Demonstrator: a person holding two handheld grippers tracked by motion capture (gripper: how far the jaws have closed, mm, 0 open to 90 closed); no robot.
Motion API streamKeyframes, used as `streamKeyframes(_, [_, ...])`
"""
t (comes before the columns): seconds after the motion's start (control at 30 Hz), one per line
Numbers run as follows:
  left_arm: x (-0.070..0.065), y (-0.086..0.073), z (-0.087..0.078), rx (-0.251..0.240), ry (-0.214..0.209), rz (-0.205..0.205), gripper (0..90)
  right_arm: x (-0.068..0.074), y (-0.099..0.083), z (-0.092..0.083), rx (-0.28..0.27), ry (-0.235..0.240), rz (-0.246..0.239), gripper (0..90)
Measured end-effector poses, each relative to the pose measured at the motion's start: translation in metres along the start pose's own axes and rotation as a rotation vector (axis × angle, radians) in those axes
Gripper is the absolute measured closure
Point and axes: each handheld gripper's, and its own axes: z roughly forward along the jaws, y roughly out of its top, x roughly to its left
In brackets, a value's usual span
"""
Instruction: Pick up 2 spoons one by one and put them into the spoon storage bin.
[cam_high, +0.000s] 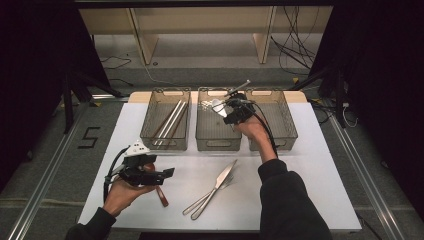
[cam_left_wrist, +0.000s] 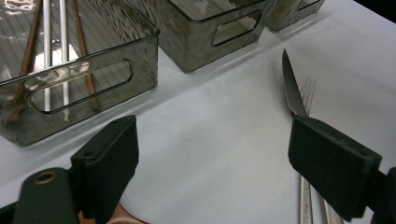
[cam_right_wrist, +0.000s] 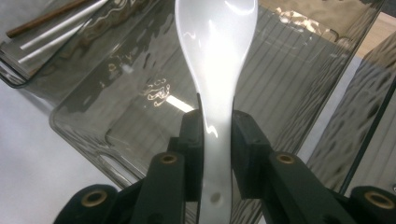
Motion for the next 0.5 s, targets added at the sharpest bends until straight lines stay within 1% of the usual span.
streamKeyframes(0.03, [0.0, 0.0, 0.0, 0.005, 0.0, 0.003, 15.6, 0.0, 0.0, 0.001, 0.001, -0.003, 0.002, 73.5])
streamKeyframes(0.1, [0.0, 0.0, 0.0, 0.007, -0.003, 0.001, 15.5, -0.001, 0.0, 0.002, -0.004, 0.006, 0.012, 66.1])
streamKeyframes(0.13, [0.0, 0.0, 0.0, 0.007, -0.004, 0.0, 15.5, -0.001, 0.0, 0.002, -0.004, 0.006, 0.013, 64.4])
streamKeyframes(0.27, [0.0, 0.0, 0.0, 0.007, -0.006, -0.002, 15.4, -0.003, 0.0, -0.008, -0.038, 0.016, 0.016, 58.9])
streamKeyframes(0.33, [0.0, 0.0, 0.0, 0.008, -0.006, -0.002, 15.4, -0.003, -0.002, -0.013, -0.048, 0.024, 0.012, 54.5])
streamKeyframes(0.43, [0.0, 0.0, 0.001, 0.008, -0.009, -0.001, 15.4, -0.001, -0.006, -0.02, -0.055, 0.03, -0.011, 49.3])
streamKeyframes(0.5, [0.0, 0.0, 0.001, 0.011, -0.01, -0.003, 15.4, 0.002, -0.011, -0.029, -0.077, 0.047, -0.021, 44.7])
